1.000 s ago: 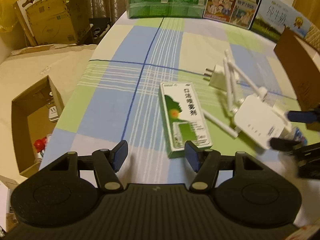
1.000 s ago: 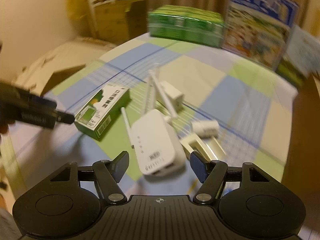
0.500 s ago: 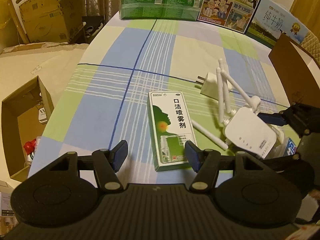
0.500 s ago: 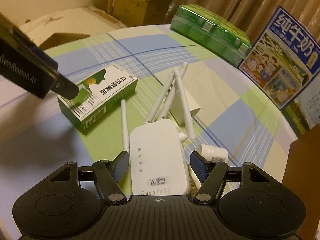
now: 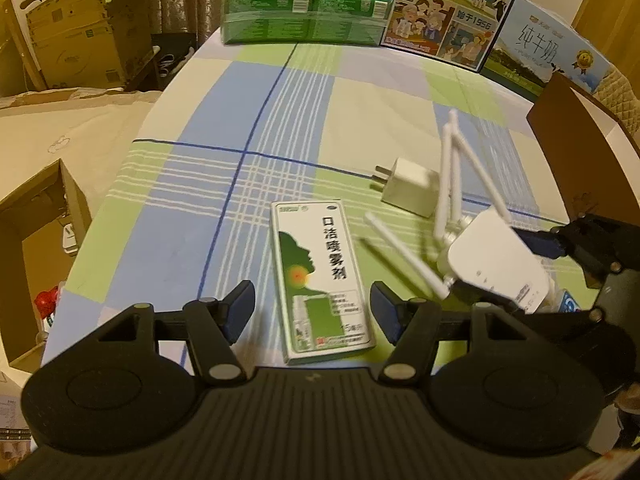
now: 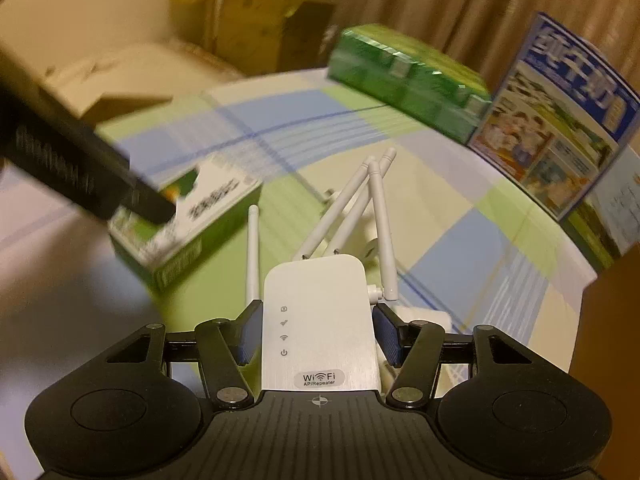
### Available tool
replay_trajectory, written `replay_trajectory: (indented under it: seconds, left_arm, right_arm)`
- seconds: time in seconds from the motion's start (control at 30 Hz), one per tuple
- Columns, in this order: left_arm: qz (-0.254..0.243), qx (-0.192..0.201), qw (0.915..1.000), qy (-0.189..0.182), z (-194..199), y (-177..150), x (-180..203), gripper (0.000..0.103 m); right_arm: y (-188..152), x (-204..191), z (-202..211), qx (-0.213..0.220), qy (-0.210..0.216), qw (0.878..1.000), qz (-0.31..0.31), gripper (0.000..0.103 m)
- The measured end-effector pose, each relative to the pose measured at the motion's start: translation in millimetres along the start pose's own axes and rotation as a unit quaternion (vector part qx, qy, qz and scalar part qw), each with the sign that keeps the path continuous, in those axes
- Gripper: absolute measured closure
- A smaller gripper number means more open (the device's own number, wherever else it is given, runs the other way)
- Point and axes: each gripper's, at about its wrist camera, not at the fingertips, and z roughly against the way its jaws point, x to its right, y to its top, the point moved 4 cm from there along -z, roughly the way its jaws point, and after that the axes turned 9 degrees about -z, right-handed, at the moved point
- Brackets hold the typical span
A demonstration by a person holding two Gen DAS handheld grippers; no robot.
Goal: Organize rigid objects
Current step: 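Grasp the green-white spray box with the left tool while the right tool grasps the white router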
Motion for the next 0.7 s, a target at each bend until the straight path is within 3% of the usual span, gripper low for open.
replay_trajectory:
  seconds: [0.37, 0.57, 0.7]
  left_arm:
    - [-0.018, -0.029, 0.9994, 0.006, -30.1, 17.9, 8.3, 0.04]
    - [-0.03, -0.043, 0.9984, 0.021, -43.8, 20.9, 11.5, 0.041]
    - [-0.033, -0.049, 0.9979, 0.027, -48.4, 20.6, 11.2, 0.05]
  right_arm:
    - [24.0, 49.7, 33.6, 0.016, 0.016, 0.987, -0.157, 0.048]
    - [17.9, 64.7, 42.4, 0.01, 0.019, 0.98, -0.2, 0.048]
    - [14.3, 68.7, 47.5, 0.008, 0.021, 0.976, -0.215, 0.048]
